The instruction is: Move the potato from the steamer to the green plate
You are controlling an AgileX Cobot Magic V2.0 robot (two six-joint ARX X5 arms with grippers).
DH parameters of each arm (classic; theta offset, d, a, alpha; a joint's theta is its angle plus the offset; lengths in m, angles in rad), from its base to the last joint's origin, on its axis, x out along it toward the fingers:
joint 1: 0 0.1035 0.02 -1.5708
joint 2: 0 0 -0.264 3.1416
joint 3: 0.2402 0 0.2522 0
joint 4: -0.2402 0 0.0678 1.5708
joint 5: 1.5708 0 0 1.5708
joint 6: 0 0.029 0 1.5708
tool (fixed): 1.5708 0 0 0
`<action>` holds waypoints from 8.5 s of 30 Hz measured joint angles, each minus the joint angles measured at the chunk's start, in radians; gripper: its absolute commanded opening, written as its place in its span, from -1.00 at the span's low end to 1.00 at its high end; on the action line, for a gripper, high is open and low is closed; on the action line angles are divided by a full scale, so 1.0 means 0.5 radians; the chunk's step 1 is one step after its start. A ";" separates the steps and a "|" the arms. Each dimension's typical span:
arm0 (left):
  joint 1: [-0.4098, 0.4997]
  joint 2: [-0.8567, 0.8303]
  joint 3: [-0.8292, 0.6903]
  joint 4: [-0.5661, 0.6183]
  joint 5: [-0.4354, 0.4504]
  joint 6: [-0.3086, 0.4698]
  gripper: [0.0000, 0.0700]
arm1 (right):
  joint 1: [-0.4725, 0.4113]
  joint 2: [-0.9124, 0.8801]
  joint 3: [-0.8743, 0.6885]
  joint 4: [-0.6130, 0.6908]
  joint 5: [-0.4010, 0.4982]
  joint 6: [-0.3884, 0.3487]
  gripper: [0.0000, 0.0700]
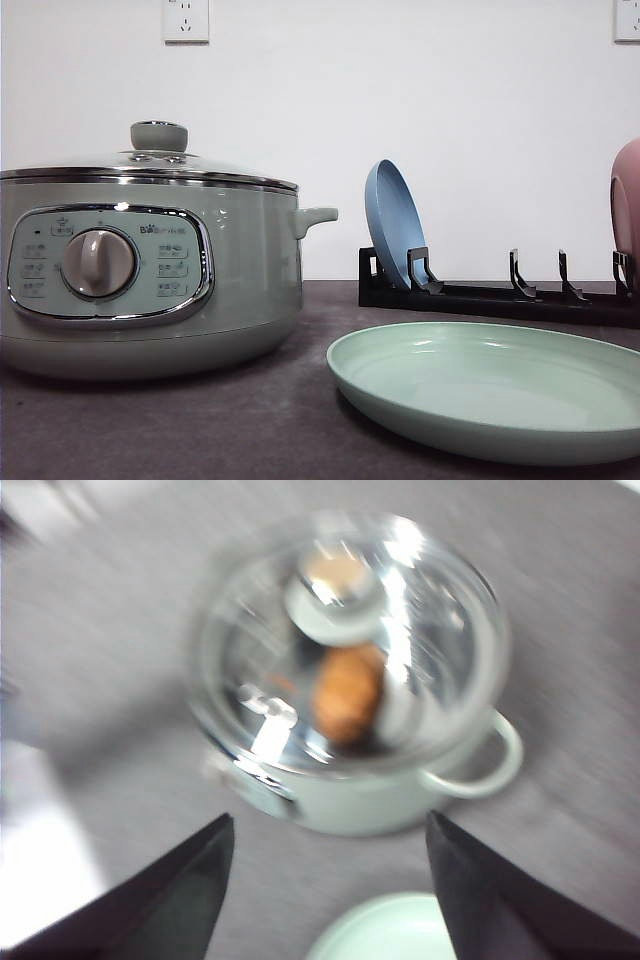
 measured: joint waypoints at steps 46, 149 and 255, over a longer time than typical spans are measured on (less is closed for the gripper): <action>-0.415 1.010 0.914 -0.136 -0.309 -0.029 0.70 | -0.259 -0.014 0.000 -0.265 -0.456 -0.156 0.09; 0.076 0.977 1.036 -0.598 -1.153 0.082 -0.99 | -0.241 -0.006 0.000 -0.222 -0.373 -0.042 0.11; 0.141 0.977 1.036 -0.584 -1.021 0.058 -0.99 | 0.060 1.097 1.317 -0.570 0.471 -0.016 -0.67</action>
